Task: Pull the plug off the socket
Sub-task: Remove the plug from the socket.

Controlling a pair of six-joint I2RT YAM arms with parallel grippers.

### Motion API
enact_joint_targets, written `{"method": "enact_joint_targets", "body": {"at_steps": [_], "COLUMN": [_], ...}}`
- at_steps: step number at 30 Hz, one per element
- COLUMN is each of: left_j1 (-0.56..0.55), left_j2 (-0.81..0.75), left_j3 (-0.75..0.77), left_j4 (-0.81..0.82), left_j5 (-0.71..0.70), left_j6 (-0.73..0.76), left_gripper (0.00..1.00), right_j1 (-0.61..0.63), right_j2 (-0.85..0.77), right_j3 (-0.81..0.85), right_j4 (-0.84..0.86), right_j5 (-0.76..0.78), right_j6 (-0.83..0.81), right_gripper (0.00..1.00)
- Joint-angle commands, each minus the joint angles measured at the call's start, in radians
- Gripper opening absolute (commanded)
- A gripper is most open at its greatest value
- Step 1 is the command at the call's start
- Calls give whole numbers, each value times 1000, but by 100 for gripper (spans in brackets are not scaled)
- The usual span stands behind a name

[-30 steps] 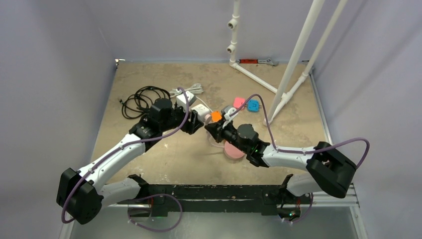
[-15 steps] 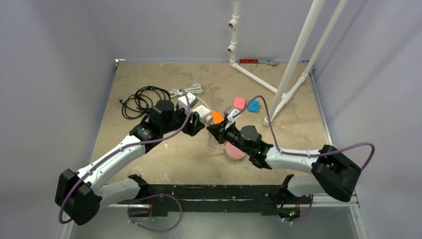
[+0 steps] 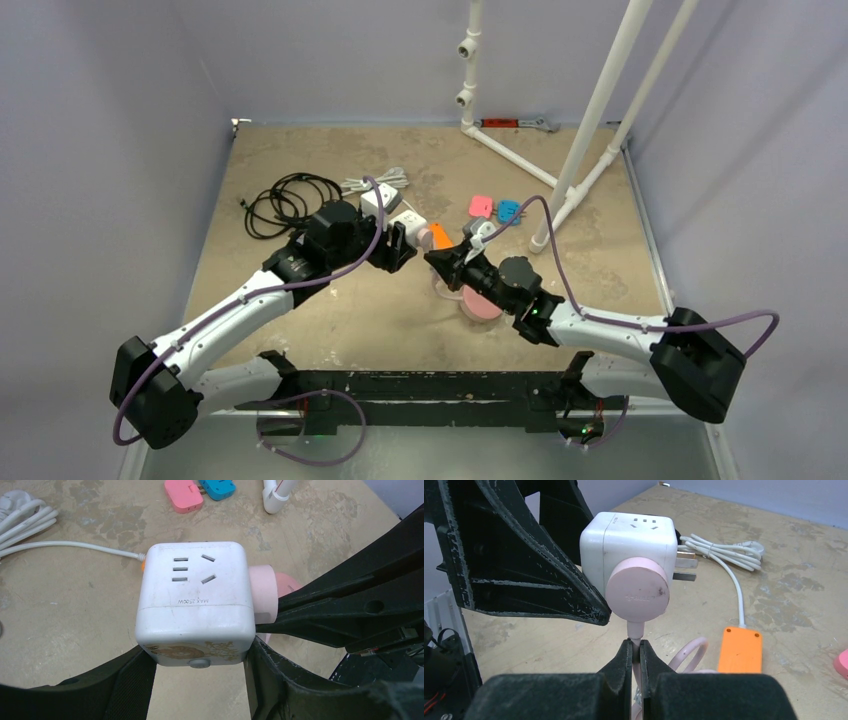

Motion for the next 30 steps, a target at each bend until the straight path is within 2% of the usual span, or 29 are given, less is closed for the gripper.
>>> {"method": "enact_joint_targets", "body": {"at_steps": [1,6,7,9,13,18,23,26,27,30], "left_j1": [39,42,41,40,47,52,57,60,62,65], "left_j2": [0,-6,1,18,44,58,60,57,54,51], "left_j3": [22,2,2,3,4,1,-3,-6,-7,-9], "left_j4": [-47,28,35,45,57,77,95,103,108,108], "left_j5": [-180,61,99,153,200,250,279,280,283,281], "left_j6": [41,36,34,21,-6,-29,-44,-52,-55,-52], "left_gripper": [0,0,0,0,0,0,0,0,0,0], "right_j1": [-16,-16,-16,-16,-16,-16,-16,-16,-15,-15], "right_j2": [-34,15,26,50,93,144,171,175,174,159], "right_j3": [1,34,41,54,77,97,103,100,97,82], "right_j4": [54,32,25,16,-4,-5,15,24,29,50], "right_j5": [41,40,29,17,36,42,29,30,30,41], "right_j6": [-26,-18,-18,-10,-6,-6,-2,2,4,10], "right_gripper": [0,0,3,16,33,42,46,45,39,10]}}
